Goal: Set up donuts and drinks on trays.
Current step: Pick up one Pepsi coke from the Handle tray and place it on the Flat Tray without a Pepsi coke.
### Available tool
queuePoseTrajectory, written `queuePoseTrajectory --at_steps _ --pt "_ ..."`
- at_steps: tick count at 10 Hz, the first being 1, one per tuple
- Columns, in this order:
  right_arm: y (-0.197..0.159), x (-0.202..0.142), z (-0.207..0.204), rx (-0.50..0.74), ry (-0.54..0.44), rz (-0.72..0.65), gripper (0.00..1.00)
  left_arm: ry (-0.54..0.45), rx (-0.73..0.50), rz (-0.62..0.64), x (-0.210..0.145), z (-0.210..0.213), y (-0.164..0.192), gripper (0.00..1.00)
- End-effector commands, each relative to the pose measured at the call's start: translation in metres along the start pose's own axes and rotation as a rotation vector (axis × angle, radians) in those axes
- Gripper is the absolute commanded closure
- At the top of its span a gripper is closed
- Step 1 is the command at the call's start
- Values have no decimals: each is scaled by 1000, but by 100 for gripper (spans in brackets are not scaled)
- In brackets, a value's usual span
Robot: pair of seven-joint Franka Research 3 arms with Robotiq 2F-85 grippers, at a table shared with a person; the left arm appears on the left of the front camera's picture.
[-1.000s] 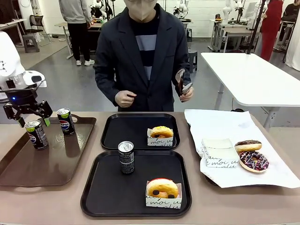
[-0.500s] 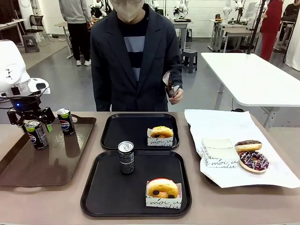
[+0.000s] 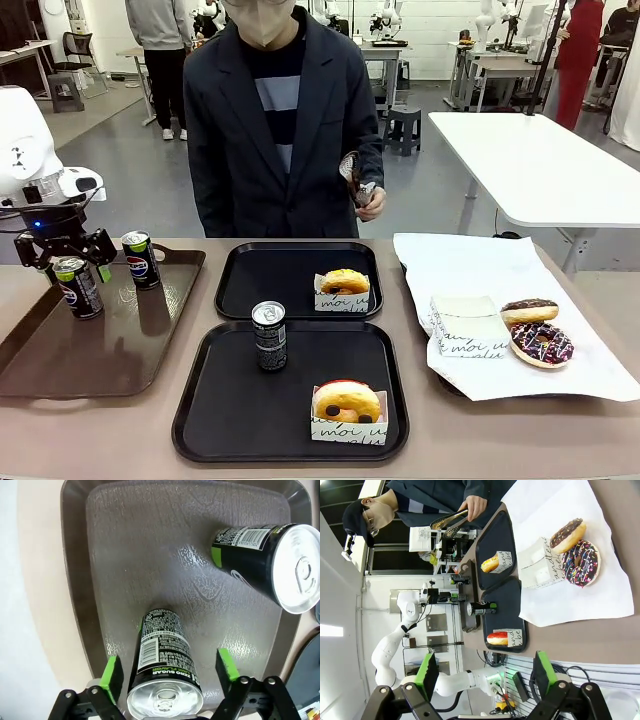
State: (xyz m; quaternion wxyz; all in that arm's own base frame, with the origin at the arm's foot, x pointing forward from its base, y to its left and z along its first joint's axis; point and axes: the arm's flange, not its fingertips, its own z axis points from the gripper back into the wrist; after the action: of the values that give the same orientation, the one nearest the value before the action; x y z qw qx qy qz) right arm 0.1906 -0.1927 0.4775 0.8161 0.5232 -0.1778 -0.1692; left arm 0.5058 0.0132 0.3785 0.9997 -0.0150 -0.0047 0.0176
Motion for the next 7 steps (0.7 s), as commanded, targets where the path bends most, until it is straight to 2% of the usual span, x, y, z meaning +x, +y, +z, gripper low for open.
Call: queuePoseTrajectory --at_steps 1,2,3,4,5,6,7 --pt "0 2 0 26 -8 17 0 9 -14 3 -1 -3 1 19" --pt "0 2 0 26 -8 17 0 12 -19 12 -1 -2 1 37" --pt "0 2 0 26 -8 17 0 15 -23 20 0 -2 1 38" --pt "0 2 0 26 -8 17 0 21 -25 26 0 -2 1 56" --pt "0 2 0 26 -8 17 0 30 -23 38 0 -2 1 56" --pt "0 2 0 26 -8 17 0 38 -23 45 0 -2 0 75" --pt "0 2 0 26 -8 17 0 47 -33 51 0 2 -2 75"
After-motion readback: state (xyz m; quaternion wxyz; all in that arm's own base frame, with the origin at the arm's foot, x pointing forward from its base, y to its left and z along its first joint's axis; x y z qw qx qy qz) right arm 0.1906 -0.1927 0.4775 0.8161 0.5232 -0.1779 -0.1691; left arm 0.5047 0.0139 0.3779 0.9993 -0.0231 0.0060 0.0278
